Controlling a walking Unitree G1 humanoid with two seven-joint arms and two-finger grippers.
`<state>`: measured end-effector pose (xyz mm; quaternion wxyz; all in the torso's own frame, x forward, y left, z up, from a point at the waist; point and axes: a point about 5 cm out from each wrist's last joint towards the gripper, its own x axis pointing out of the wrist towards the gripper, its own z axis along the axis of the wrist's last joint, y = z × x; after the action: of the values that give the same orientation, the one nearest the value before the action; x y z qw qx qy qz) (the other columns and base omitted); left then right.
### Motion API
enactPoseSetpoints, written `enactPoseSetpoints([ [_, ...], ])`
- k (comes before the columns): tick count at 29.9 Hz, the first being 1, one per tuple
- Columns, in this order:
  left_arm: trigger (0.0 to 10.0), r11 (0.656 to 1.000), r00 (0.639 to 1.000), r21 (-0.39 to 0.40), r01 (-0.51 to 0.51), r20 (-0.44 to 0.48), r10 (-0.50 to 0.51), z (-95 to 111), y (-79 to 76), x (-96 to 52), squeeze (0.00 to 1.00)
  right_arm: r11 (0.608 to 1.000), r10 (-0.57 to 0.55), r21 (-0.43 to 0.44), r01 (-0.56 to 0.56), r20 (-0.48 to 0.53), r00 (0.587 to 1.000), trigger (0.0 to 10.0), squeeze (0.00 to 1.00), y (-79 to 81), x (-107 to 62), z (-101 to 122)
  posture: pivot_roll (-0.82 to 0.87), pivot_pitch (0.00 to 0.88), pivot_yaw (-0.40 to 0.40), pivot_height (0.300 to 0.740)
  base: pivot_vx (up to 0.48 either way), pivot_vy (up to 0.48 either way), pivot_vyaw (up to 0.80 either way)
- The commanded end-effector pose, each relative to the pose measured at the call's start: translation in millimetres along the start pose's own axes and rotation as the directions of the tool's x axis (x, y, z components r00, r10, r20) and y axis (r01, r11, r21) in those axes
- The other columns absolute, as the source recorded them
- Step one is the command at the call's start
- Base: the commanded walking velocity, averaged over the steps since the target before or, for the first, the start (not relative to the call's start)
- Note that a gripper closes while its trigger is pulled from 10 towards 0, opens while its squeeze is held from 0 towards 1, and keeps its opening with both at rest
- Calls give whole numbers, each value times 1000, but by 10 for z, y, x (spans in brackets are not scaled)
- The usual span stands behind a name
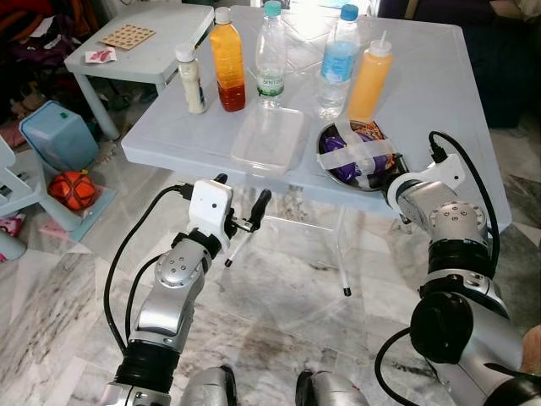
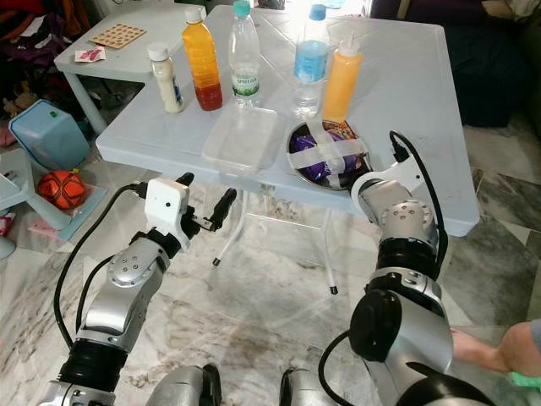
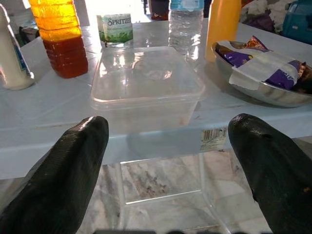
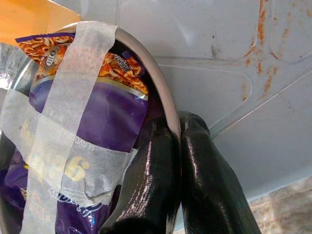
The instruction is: Restocking fridge
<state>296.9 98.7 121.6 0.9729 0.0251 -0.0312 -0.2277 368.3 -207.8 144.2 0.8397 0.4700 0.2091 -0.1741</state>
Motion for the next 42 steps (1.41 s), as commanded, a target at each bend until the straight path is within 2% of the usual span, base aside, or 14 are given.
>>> enactPoseSetpoints([
  [1, 10000, 1000, 1000, -1, 1, 9, -1, 22, 15, -2, 0, 996, -89, -9, 89, -39, 995, 0, 0, -179, 8, -104, 45, 103, 28, 740, 0, 0, 0],
  [4, 10000, 997, 998, -58, 51, 24, -50, 34, -28, -36, 0, 994, -101, -36, 101, 3, 995, 0, 0, -243, -82, -112, 41, 99, 25, 740, 0, 0, 0],
  [8, 10000, 996, 998, -69, 56, -10, -57, -45, -38, -84, 0, 987, -110, -114, 115, 50, 993, 0, 0, -390, -250, -211, 21, 94, 28, 740, 0, 0, 0],
  [10, 10000, 997, 998, -65, 52, -18, -53, -73, -35, -102, 0, 978, -122, -157, 137, 100, 987, 0, 0, -492, -311, -220, 20, 90, 29, 740, 0, 0, 0],
  [11, 10000, 996, 999, -78, 33, -30, -36, -113, -21, -131, 0, 973, -147, -160, 164, 117, 982, 0, 0, -607, -360, -254, 7, 87, 38, 740, 0, 0, 0],
  [17, 10000, 995, 998, -103, 0, -57, -6, -210, -28, -192, 0, 959, -217, -152, 240, 157, 963, 0, 0, -818, -522, -290, -13, 77, 33, 740, 0, 0, 0],
  [19, 10000, 994, 999, -106, 3, -54, -9, -207, -39, -189, 0, 954, -211, -196, 229, 106, 972, 0, 0, -863, -600, -417, -21, 76, 24, 740, 0, 0, 0],
  [22, 10000, 995, 999, -100, -2, -50, -3, -185, -30, -171, 0, 952, -200, -225, 206, 51, 978, 0, 0, -877, -666, -552, -23, 77, 20, 740, 0, 0, 0],
  [24, 10000, 993, 997, -102, -63, -60, 57, -168, 67, -160, 0, 953, -145, -272, 132, -28, 989, 0, 0, -847, -738, -719, -33, 81, 17, 740, 0, 0, 0],
  [28, 10000, 987, 991, -114, -116, -79, 107, -185, 150, -166, 0, 948, -107, -307, 83, -63, 992, 0, 0, -820, -753, -776, -30, 83, 8, 740, 0, 0, 0],
  [32, 10000, 964, 974, -171, -205, -130, 184, -228, 259, -171, 0, 931, -26, -365, -2, -71, 997, 0, 0, -749, -731, -818, -30, 80, 1, 740, 0, 0, 0],
  [36, 10000, 957, 970, -179, -227, -133, 205, -237, 275, -160, 0, 923, 16, -381, -50, -91, 996, 0, 0, -685, -722, -872, -29, 74, -9, 740, -242, 174, 0],
  [38, 10000, 960, 972, -172, -221, -124, 201, -237, 254, -153, 0, 914, 17, -398, -83, -168, 986, 0, 0, -672, -717, -959, -29, 73, -12, 740, -326, 356, 0],
  [42, 10000, 960, 972, -171, -221, -124, 202, -247, 237, -153, 0, 904, 37, -411, -115, -193, 981, 0, 0, -649, -698, -973, -30, 73, -14, 740, -303, 375, 0],
])
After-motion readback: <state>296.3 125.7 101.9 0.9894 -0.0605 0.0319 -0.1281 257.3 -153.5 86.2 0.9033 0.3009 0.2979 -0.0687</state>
